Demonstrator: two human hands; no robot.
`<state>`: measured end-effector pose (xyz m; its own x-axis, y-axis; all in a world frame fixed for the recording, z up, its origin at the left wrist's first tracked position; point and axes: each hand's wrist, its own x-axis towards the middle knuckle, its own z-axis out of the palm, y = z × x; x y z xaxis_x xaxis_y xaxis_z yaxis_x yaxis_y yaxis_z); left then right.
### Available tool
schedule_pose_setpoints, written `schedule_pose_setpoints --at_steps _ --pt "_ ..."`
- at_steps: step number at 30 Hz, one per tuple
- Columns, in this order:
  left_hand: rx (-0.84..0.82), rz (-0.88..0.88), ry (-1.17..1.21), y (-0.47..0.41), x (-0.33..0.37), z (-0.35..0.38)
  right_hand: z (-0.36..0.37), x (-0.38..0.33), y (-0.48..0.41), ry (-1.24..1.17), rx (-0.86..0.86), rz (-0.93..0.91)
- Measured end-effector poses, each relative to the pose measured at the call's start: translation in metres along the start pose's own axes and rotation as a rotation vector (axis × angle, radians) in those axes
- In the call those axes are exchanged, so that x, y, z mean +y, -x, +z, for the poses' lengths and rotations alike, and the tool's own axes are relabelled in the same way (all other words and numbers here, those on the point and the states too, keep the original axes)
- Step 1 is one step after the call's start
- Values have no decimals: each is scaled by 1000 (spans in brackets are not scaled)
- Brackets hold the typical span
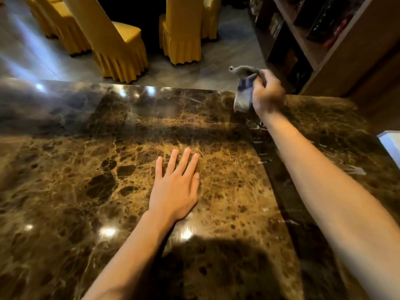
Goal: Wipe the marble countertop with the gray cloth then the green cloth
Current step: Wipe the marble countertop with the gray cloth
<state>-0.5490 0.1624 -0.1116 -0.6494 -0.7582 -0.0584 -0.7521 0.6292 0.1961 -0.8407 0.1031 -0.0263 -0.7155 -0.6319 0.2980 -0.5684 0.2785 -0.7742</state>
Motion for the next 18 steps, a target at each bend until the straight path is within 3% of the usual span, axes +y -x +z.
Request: schedule_pose_setpoints --at_steps 9,13,18 --pt "-11 92 4 35 38 -19 -180 8 274 -38 -158 -84" --pt "-35 132 45 68 74 -15 -199 38 387 277 -208 -207" --pt "-72 132 14 99 95 1 -196 64 463 473 -507 -144"
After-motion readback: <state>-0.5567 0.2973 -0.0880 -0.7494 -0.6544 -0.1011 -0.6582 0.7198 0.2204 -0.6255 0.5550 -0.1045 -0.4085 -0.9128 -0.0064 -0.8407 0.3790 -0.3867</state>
